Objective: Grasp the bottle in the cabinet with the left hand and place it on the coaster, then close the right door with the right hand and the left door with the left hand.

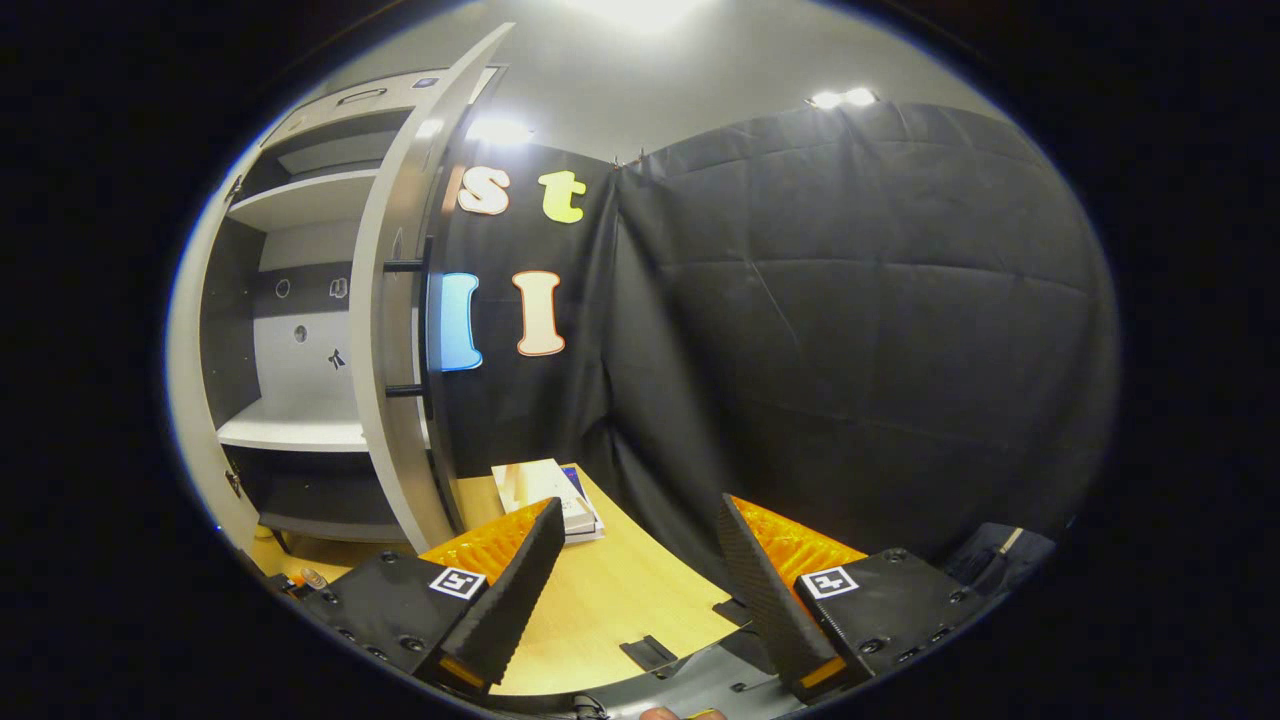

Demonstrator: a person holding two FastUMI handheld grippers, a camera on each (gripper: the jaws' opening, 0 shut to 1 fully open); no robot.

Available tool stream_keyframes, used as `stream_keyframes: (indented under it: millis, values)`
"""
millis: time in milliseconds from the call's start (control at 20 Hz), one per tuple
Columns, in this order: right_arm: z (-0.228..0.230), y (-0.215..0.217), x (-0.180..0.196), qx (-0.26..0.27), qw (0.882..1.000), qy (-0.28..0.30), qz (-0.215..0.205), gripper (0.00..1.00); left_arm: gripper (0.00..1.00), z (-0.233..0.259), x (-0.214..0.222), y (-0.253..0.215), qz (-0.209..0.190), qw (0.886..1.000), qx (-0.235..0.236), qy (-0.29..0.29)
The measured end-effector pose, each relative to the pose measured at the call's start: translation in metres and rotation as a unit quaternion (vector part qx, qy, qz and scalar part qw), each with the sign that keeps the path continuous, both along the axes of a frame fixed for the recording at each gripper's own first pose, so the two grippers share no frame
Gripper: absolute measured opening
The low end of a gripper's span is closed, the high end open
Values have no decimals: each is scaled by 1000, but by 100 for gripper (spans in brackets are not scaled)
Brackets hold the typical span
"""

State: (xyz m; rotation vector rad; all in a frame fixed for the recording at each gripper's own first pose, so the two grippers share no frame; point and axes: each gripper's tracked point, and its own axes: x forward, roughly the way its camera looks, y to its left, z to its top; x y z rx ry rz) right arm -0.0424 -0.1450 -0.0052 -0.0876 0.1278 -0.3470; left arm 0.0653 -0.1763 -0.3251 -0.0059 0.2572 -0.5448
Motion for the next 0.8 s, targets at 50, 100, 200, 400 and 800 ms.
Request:
stream_keyframes:
  millis: [50, 100, 200, 400, 800]
  values:
    - [-2, 0, 0, 2, 1000, 1, -2, 98, 45, -2, -2, 1, 2, 1000, 1, 5]
    - [-3, -1, 0, 4, 1000, 3, -2, 98, 47, -2, -6, 1, 3, 1000, 3, 6]
    - [-5, -3, 1, 7, 1000, 8, -1, 96, 51, 0, -10, 0, 3, 1000, 3, 12]
    - [-1, -19, 9, 10, 1000, -1, -6, 98, 96, 16, -15, 1, 7, 1000, 13, 12]
    - [18, -23, 95, 16, 997, -29, 68, 96, 95, 81, -78, 45, 142, 989, 34, 30]
